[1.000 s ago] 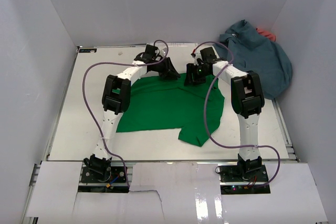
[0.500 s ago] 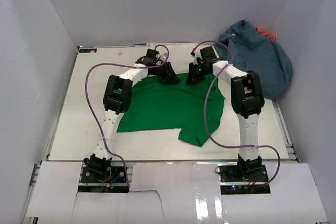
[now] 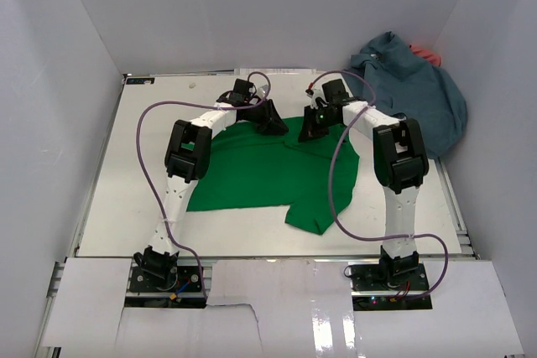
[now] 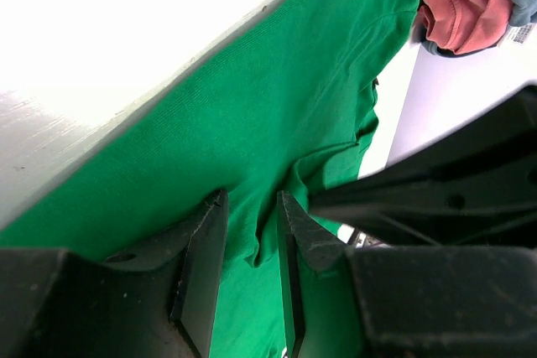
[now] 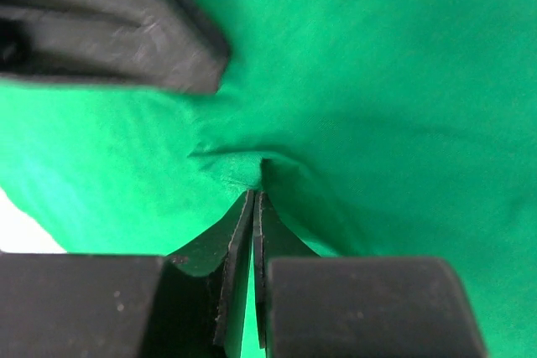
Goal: Fold and stack the t-shirts
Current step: Fold the flattened tshirt in 1/3 of the way
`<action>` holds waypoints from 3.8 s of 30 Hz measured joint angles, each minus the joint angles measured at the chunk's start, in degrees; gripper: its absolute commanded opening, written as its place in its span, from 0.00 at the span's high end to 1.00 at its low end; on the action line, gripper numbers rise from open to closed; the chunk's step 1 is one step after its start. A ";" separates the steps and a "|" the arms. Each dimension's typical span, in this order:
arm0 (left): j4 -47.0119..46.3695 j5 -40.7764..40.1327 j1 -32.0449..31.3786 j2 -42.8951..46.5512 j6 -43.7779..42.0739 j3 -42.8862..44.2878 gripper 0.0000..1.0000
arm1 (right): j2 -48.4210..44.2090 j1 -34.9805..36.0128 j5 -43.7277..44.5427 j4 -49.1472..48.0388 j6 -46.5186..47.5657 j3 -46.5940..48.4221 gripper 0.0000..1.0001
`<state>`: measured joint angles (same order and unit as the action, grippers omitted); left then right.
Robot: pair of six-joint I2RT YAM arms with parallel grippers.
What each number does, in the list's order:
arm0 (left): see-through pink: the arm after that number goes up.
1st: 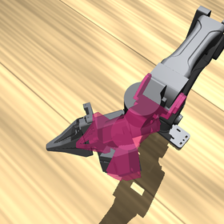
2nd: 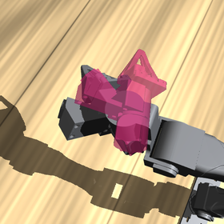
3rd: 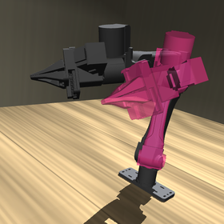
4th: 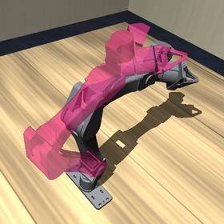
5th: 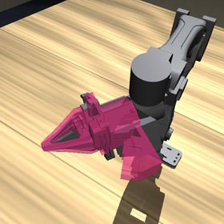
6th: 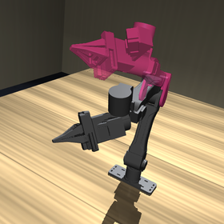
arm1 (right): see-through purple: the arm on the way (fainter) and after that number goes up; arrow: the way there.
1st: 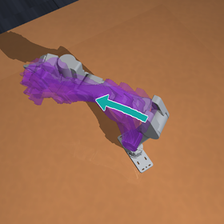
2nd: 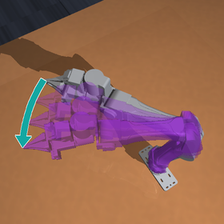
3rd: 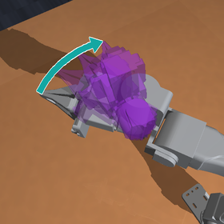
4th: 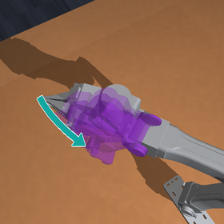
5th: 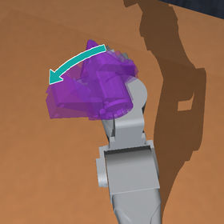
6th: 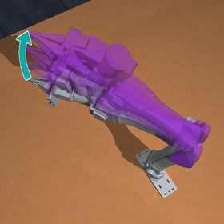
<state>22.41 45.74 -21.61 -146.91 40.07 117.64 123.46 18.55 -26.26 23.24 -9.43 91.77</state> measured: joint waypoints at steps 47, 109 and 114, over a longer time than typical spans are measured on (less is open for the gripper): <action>2.56 -1.55 -0.52 3.43 -1.14 -3.06 0.59 | -12.28 -1.64 8.66 0.63 -4.48 -6.32 0.35; 7.65 -16.59 29.42 27.89 -12.57 -36.74 0.60 | 4.96 -7.17 27.12 0.61 -1.51 8.41 0.38; 7.45 -17.00 31.19 28.57 -11.69 -37.75 0.60 | 8.04 -7.19 25.53 0.55 -1.73 13.07 0.37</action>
<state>29.87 28.73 9.58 -118.34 28.38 79.90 131.50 11.35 -0.73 23.79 -11.16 104.84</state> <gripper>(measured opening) 0.398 0.626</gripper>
